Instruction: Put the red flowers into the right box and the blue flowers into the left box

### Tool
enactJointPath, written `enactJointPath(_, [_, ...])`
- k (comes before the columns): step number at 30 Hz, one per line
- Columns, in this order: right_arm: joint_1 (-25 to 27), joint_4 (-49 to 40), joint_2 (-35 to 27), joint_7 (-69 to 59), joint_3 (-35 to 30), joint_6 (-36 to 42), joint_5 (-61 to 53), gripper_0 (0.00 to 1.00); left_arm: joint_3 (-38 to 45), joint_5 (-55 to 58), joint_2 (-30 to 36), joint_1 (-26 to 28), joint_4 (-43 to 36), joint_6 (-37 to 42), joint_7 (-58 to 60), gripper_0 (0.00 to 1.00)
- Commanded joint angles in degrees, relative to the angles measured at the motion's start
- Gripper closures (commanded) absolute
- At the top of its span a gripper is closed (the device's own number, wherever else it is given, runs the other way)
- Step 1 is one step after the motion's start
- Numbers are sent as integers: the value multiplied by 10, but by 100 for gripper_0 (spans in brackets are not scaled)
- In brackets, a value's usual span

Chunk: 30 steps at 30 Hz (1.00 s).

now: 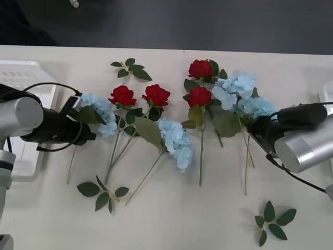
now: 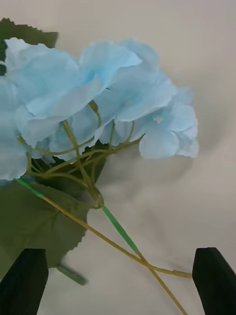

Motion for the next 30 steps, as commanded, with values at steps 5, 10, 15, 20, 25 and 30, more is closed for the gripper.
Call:
enactJointPath(5, [-22, 35, 13, -29, -2, 1, 15, 13, 3, -10, -9, -10, -4, -6, 5, 100])
enactJointPath(10, [-54, 94, 24, -25, -2, 1, 14, 13, 4, -7, -9, -10, -4, -6, 4, 100])
enactJointPath(15, [-83, 127, 24, -24, -2, 1, 2, 13, 18, 9, -8, -10, -12, -5, -2, 100])
enactJointPath(20, [-109, 160, 22, -16, -4, 0, -16, 13, 50, 32, -2, -10, -72, 40, -5, 100])
enactJointPath(25, [-124, 184, 18, -7, -4, 0, -30, 13, 121, 69, -2, -10, -157, 118, -5, 100])
enactJointPath(30, [-135, 213, 14, 5, -3, 1, -53, 13, 186, 89, -2, -9, -250, 186, -8, 100])
